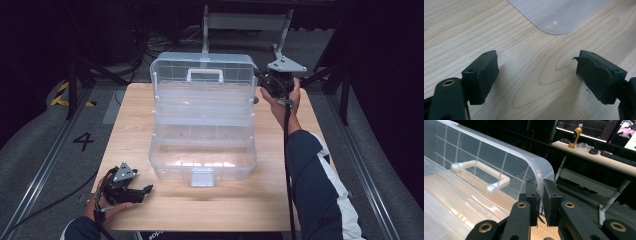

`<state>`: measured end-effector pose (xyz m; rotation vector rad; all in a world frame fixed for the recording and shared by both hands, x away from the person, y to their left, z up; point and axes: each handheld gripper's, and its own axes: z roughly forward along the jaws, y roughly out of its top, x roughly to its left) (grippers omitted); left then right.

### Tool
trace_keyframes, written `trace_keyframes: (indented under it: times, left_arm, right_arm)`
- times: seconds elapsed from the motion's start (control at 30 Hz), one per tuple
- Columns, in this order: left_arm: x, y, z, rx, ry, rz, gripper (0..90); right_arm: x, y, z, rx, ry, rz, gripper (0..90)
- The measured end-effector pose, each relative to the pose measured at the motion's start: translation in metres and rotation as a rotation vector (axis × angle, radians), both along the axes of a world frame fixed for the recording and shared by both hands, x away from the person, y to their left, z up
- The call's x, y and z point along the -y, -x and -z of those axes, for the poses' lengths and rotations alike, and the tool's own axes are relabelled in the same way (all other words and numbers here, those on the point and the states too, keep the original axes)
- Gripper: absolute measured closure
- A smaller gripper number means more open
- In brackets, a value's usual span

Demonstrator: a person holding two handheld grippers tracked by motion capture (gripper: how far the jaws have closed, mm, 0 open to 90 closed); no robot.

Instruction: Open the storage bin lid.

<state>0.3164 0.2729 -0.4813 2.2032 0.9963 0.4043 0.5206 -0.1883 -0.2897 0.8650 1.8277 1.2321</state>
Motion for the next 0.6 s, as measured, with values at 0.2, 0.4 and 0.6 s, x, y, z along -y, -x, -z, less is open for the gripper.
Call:
trace_keyframes:
  times: [0.2, 0.4, 0.6]
  left_arm:
    - [0.000, 0.000, 0.000, 0.002, -0.002, 0.000, 18.5]
    - [0.000, 0.000, 0.000, -0.001, 0.003, -0.005, 18.3]
    - [0.000, 0.001, 0.000, 0.002, -0.005, -0.012, 18.1]
  right_arm:
    - [-0.001, -0.011, 0.002, -0.016, 0.003, 0.006, 83.7]
    - [-0.001, -0.019, 0.003, -0.031, 0.005, 0.011, 83.7]
    - [-0.002, -0.026, 0.005, -0.042, 0.010, 0.016, 83.5]
